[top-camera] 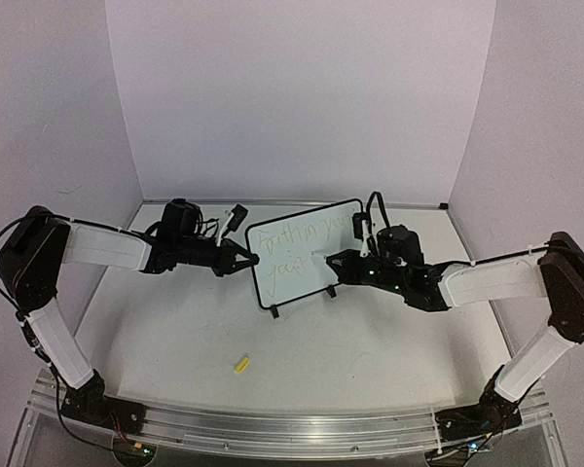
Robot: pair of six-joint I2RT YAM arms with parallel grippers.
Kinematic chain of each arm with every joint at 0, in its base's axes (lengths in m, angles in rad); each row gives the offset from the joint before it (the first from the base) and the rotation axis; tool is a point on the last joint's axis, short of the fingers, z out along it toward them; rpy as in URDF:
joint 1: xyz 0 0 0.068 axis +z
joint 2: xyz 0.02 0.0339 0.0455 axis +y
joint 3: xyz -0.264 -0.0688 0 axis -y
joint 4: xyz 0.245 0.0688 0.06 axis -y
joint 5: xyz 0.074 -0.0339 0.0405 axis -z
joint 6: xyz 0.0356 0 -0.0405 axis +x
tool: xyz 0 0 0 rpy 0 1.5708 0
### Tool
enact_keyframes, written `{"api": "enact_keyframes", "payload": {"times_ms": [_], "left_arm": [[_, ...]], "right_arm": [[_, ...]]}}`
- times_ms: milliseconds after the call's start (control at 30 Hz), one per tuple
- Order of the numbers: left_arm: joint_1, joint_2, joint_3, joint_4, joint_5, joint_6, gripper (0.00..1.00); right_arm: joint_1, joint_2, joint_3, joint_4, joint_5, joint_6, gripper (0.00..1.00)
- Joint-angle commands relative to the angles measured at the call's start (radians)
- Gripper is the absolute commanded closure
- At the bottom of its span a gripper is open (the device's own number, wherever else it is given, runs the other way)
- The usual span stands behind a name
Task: Write a sentence on the whiteboard
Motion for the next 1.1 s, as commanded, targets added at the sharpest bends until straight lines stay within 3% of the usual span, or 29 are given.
{"api": "enact_keyframes", "payload": {"times_ms": [0,1067], "left_arm": [[-0.011,0.005,0.039,-0.026,0.008,0.008,1.0],[-0.017,0.001,0.041,-0.031,0.007,0.014,1.0]], "right_arm": [[-0.007,0.039,0.038,0.01,-0.006,-0.007,1.0],[-0.014,0.098,0.045,-0.006,0.009,0.008,1.0]]}}
